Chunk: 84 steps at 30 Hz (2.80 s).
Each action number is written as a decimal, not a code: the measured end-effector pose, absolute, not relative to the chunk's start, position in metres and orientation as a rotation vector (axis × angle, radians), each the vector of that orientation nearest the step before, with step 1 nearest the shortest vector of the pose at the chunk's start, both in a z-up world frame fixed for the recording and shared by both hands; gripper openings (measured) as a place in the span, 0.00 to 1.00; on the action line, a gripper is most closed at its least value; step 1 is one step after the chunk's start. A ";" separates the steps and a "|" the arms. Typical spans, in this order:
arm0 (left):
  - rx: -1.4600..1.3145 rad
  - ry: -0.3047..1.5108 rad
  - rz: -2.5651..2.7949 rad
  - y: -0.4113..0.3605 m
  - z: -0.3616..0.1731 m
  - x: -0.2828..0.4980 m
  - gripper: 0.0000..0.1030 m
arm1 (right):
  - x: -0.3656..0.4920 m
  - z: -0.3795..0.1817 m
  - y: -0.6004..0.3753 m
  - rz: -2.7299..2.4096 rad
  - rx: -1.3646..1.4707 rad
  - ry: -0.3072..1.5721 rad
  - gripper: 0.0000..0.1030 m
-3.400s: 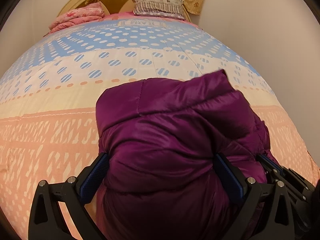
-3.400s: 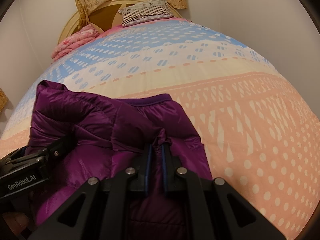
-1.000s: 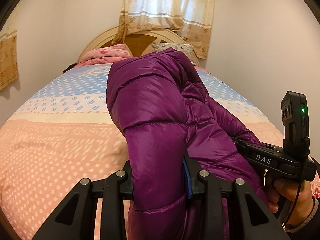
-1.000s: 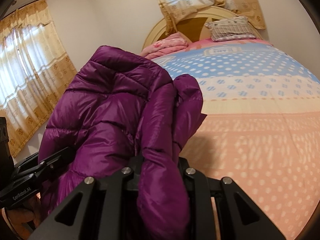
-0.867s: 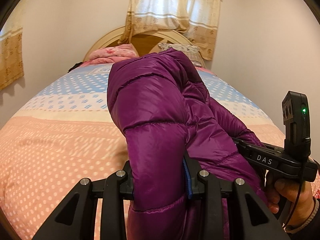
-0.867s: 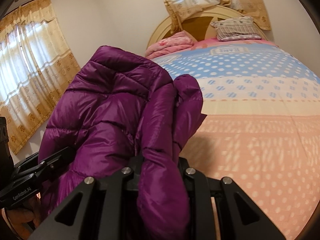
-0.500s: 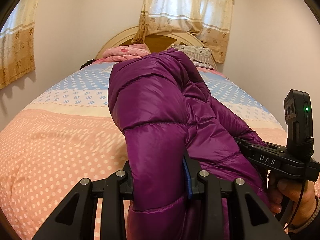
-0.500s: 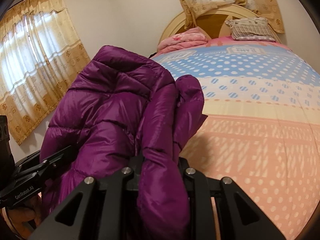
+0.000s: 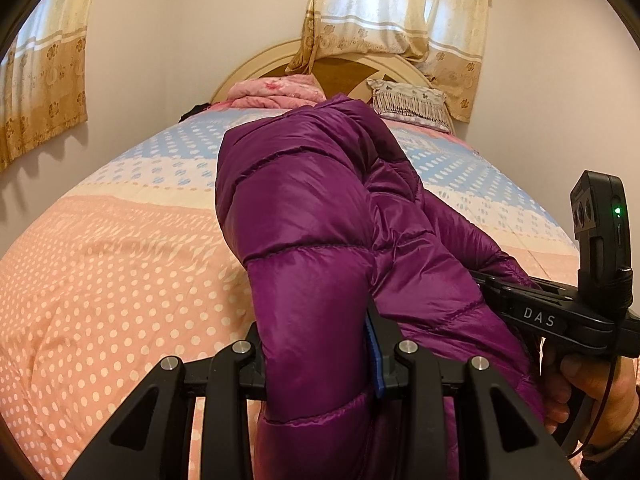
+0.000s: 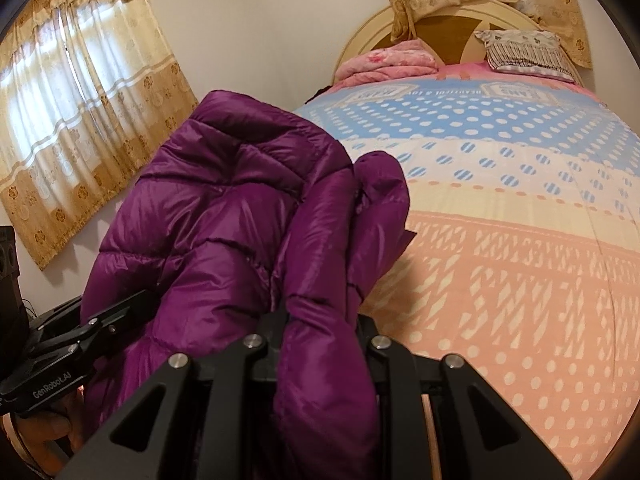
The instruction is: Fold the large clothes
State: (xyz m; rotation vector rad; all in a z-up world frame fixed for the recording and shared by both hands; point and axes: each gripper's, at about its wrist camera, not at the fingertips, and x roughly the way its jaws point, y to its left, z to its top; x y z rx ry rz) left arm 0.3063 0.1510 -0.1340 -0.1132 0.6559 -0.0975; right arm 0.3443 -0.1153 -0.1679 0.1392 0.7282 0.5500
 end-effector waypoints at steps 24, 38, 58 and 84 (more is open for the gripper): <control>-0.148 0.743 -0.059 0.166 -0.180 0.314 0.65 | 0.354 -0.201 -0.105 0.507 0.123 0.805 0.33; -0.075 0.561 0.060 0.163 -0.111 0.262 0.67 | 0.313 -0.141 -0.119 0.435 0.078 0.687 0.67; -0.096 0.338 0.097 0.170 -0.025 0.191 0.75 | 0.228 -0.061 -0.122 0.459 0.063 0.456 0.76; -0.097 0.362 0.102 0.170 -0.034 0.193 0.75 | 0.225 -0.067 -0.120 0.474 0.058 0.468 0.76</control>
